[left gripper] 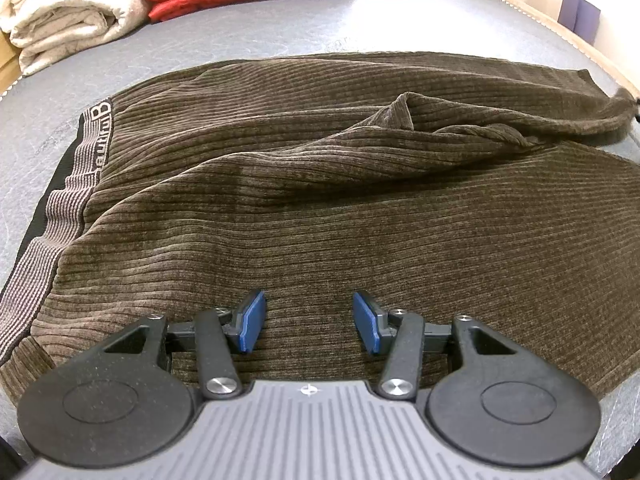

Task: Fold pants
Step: 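Lift the leg end with the right gripper and lay it straight beside the other leg, then open the right gripper and raise both grippers above the flattened pants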

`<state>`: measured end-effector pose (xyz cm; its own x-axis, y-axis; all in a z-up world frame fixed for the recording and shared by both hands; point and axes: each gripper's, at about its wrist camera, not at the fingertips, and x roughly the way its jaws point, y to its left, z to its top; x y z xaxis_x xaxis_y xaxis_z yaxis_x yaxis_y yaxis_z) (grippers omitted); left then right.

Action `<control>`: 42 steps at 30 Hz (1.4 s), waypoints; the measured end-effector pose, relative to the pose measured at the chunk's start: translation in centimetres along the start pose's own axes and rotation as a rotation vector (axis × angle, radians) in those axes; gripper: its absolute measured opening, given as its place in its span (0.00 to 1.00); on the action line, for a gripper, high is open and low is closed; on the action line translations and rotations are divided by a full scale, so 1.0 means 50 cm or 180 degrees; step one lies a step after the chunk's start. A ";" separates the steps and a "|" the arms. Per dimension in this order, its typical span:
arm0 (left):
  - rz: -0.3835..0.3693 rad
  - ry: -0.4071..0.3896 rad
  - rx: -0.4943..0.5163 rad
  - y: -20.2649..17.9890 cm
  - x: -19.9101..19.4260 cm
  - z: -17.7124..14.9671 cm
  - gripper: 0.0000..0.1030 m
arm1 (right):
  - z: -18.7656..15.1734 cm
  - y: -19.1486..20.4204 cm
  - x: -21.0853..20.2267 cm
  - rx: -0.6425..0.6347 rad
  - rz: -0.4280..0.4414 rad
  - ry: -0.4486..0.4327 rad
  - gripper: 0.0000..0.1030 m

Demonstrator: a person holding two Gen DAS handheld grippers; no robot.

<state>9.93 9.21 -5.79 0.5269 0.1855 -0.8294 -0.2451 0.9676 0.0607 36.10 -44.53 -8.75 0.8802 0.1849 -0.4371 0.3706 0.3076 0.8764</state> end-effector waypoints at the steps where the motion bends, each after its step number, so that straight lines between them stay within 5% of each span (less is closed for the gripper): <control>1: -0.0006 -0.0006 -0.0001 0.001 -0.001 -0.001 0.53 | 0.005 0.001 -0.015 -0.0048 -0.0153 -0.0090 0.14; 6: -0.0024 -0.0027 0.0003 0.003 -0.003 -0.001 0.53 | 0.016 -0.009 -0.078 -0.0232 -0.1254 -0.0351 0.00; 9: -0.0039 -0.0033 0.0010 0.005 -0.005 -0.004 0.53 | 0.027 -0.003 -0.130 -0.0357 -0.1533 -0.0636 0.00; 14: -0.0074 -0.0055 0.0039 0.005 -0.011 -0.012 0.54 | 0.019 0.005 -0.153 -0.0489 -0.0845 -0.0124 0.06; 16: -0.0099 -0.0057 0.0064 0.005 -0.015 -0.018 0.54 | 0.000 0.027 -0.127 -0.0639 -0.0698 0.0159 0.39; 18: -0.0120 -0.0071 0.0097 0.005 -0.021 -0.027 0.55 | -0.017 0.042 -0.099 -0.0807 -0.0716 0.0343 0.52; 26: -0.0181 -0.0046 0.0134 0.011 -0.040 -0.053 0.56 | -0.050 0.032 -0.067 -0.0996 -0.0880 0.0335 0.51; 29: -0.0166 -0.0036 0.0111 0.010 -0.039 -0.055 0.56 | -0.054 0.044 -0.047 -0.1216 -0.0887 0.0357 0.40; 30: -0.0166 -0.0037 0.0112 0.010 -0.039 -0.055 0.56 | -0.053 0.048 -0.032 -0.1281 -0.0908 0.0347 0.14; 31: -0.0167 -0.0036 0.0112 0.010 -0.039 -0.056 0.56 | -0.051 0.050 -0.025 -0.1361 -0.0984 0.0340 0.04; 37: -0.0177 0.0072 0.0127 0.012 -0.035 -0.044 0.57 | -0.065 0.050 -0.039 -0.1618 -0.1342 0.0124 0.01; 40: -0.0238 0.0251 0.0135 0.015 -0.037 -0.033 0.59 | -0.074 0.075 -0.051 -0.1907 -0.1749 -0.0035 0.06; 42: -0.0283 0.0314 0.0192 0.017 -0.044 -0.042 0.61 | -0.069 0.082 -0.076 -0.1933 -0.1688 -0.0064 0.07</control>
<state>6.82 9.24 -5.08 0.4612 0.0839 -0.8833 -0.1501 0.9886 0.0155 33.27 -40.75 -4.21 0.6397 -0.1431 -0.7552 0.5198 0.8043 0.2879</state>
